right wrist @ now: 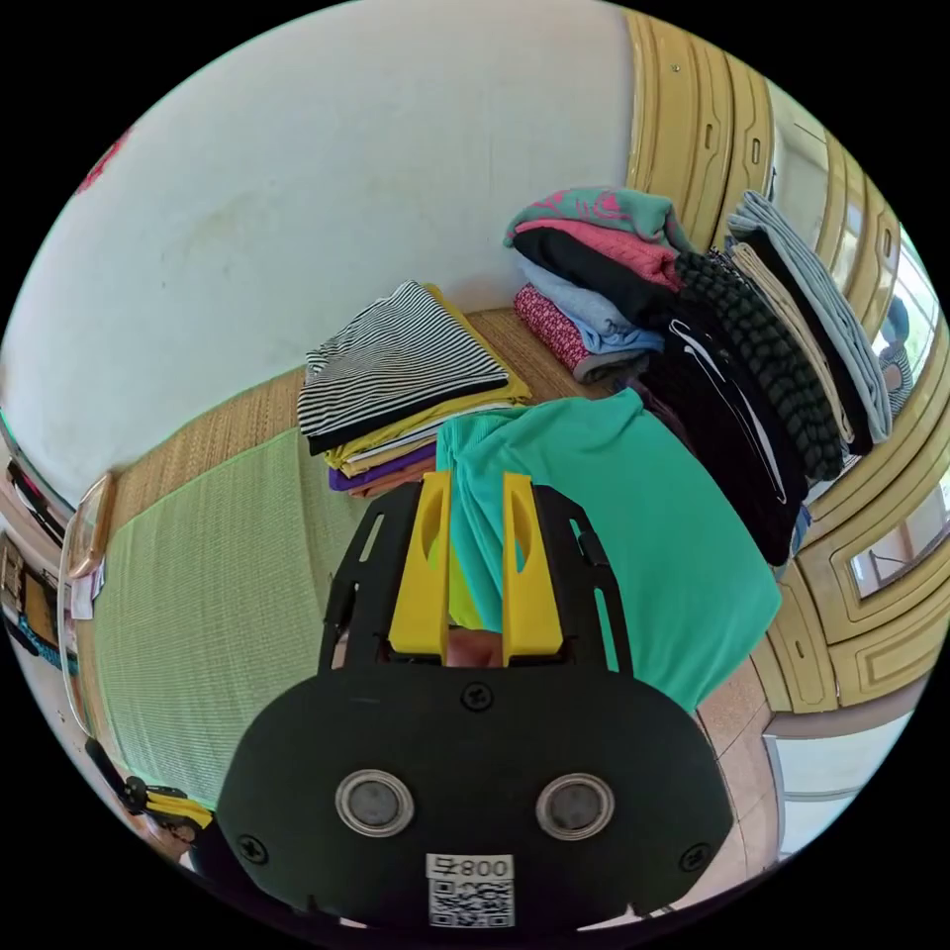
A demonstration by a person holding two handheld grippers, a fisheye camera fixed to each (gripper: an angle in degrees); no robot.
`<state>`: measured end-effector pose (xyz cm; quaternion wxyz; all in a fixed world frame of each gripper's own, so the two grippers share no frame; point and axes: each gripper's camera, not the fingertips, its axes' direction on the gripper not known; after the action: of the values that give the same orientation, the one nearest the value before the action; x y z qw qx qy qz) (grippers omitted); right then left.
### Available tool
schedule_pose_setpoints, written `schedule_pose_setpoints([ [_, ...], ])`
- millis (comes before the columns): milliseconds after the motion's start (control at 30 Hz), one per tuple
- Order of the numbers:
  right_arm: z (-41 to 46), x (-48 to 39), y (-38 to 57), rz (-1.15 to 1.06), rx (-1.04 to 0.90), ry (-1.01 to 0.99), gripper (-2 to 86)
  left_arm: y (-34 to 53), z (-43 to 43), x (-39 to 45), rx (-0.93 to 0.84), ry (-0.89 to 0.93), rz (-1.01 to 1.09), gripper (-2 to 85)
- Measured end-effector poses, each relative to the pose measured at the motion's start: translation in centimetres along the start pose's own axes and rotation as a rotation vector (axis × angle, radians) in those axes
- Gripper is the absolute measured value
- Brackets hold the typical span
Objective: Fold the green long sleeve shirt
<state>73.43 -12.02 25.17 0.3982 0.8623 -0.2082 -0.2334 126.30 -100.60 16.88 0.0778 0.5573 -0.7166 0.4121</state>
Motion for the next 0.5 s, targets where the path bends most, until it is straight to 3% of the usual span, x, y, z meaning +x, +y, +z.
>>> schedule_pose_setpoints([
  [200,4.4,0.9,-2.0,-0.022,-0.075,0.050,7.9,2.7,2.6,-2.3,-0.018,-0.016,-0.043,1.4],
  [500,2.7,7.3,0.4,0.096,0.024,-0.148,1.9,6.0,6.3,-2.9,-0.021,-0.003,-0.057,0.7],
])
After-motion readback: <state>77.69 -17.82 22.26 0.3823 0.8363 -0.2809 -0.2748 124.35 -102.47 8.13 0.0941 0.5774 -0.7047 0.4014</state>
